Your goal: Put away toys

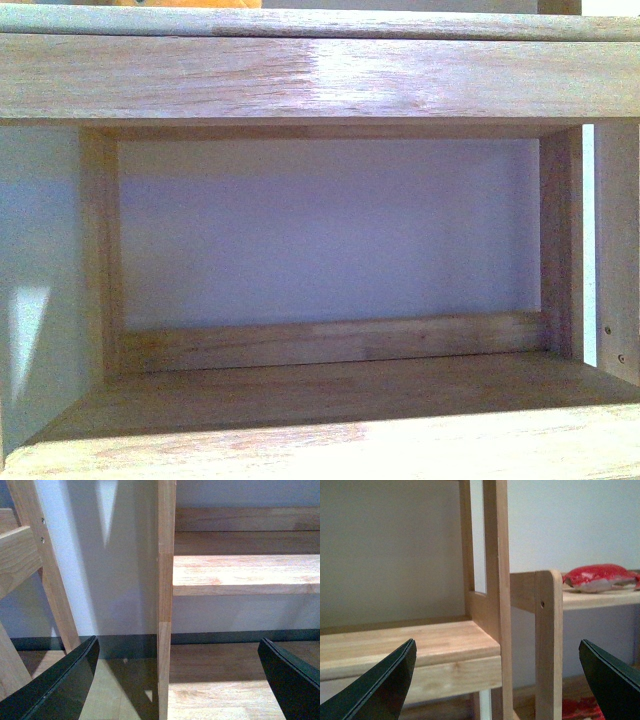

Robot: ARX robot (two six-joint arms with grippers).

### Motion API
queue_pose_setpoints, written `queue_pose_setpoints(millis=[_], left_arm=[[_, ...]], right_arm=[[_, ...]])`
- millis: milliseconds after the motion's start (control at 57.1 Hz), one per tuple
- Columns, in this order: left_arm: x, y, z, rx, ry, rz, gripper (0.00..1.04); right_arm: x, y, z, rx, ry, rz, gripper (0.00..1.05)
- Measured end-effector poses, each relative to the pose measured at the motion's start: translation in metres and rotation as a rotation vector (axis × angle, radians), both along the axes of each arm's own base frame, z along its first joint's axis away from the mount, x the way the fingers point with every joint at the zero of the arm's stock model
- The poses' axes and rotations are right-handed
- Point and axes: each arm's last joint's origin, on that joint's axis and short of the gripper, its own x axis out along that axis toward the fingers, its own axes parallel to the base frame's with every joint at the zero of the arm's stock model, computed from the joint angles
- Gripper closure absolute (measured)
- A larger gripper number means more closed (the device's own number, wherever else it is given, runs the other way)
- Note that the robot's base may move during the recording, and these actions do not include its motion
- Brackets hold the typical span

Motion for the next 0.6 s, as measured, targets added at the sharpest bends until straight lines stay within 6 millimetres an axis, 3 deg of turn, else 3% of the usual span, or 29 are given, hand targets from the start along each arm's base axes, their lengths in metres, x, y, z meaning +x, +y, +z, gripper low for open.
queue_pose_setpoints(millis=[140,280,385,595], left_arm=[[0.000,0.000,0.000,0.000,0.000,0.000,0.06],[0.000,0.000,0.000,0.000,0.000,0.000,0.06],[0.000,0.000,0.000,0.000,0.000,0.000,0.06],[0.000,0.000,0.000,0.000,0.000,0.000,0.06]], right_arm=[[0.001,-0.003,-0.051,0.096,0.048,0.054,0.06],[0.003,-0.002,-0.084,0.136,0.114,0.068,0.06],[0.004,-0.002,-0.099,0.150,0.140,0.063,0.06],[0.005,-0.002,-0.103,0.159,0.149,0.065,0.06]])
